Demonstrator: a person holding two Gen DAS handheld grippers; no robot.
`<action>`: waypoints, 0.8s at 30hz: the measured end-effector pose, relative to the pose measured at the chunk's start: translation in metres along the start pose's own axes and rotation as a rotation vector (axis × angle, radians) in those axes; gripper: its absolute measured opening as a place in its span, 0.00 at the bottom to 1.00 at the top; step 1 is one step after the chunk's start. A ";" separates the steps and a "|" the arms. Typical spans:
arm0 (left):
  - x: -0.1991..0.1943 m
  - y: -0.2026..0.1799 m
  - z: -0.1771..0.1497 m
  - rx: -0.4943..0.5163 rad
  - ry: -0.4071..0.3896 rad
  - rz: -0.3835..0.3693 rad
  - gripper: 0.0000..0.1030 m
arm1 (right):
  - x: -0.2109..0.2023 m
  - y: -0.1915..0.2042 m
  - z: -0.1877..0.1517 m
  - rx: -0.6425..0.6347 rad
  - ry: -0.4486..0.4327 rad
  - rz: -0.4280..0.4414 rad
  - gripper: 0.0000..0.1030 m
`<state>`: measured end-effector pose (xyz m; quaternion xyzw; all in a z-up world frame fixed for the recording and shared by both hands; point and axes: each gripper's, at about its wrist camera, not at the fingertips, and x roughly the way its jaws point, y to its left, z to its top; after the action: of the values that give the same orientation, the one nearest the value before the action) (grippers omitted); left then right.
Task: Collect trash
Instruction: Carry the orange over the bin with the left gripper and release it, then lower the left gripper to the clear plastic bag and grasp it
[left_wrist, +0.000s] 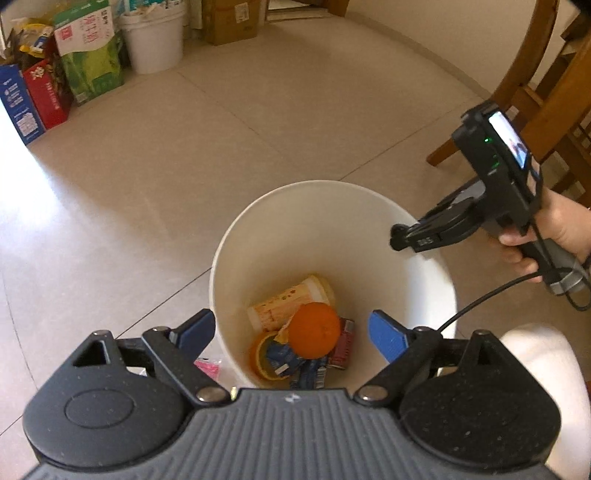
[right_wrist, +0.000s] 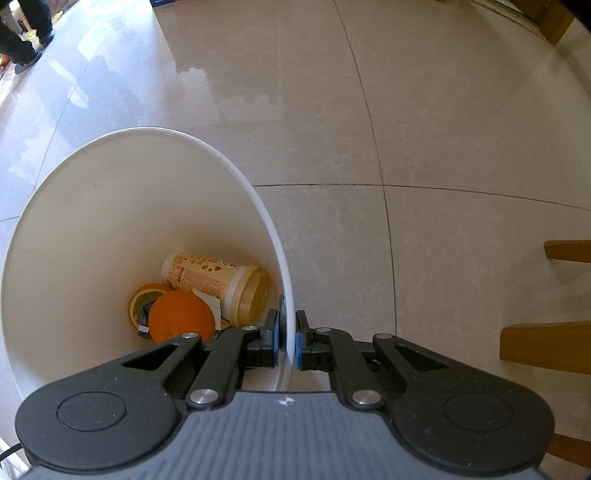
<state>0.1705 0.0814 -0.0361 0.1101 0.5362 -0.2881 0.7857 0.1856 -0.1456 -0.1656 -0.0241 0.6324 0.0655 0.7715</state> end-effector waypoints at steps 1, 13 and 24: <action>-0.002 0.002 -0.002 0.003 -0.003 0.007 0.88 | 0.000 -0.001 0.000 0.001 0.000 0.002 0.09; -0.011 0.043 -0.060 0.017 0.010 0.089 0.88 | 0.000 0.000 0.000 0.002 0.001 0.002 0.10; 0.021 0.078 -0.139 0.118 0.029 0.139 0.88 | 0.001 0.000 0.000 0.001 -0.002 0.002 0.10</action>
<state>0.1128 0.2048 -0.1212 0.1974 0.5205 -0.2625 0.7881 0.1857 -0.1457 -0.1664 -0.0227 0.6317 0.0660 0.7720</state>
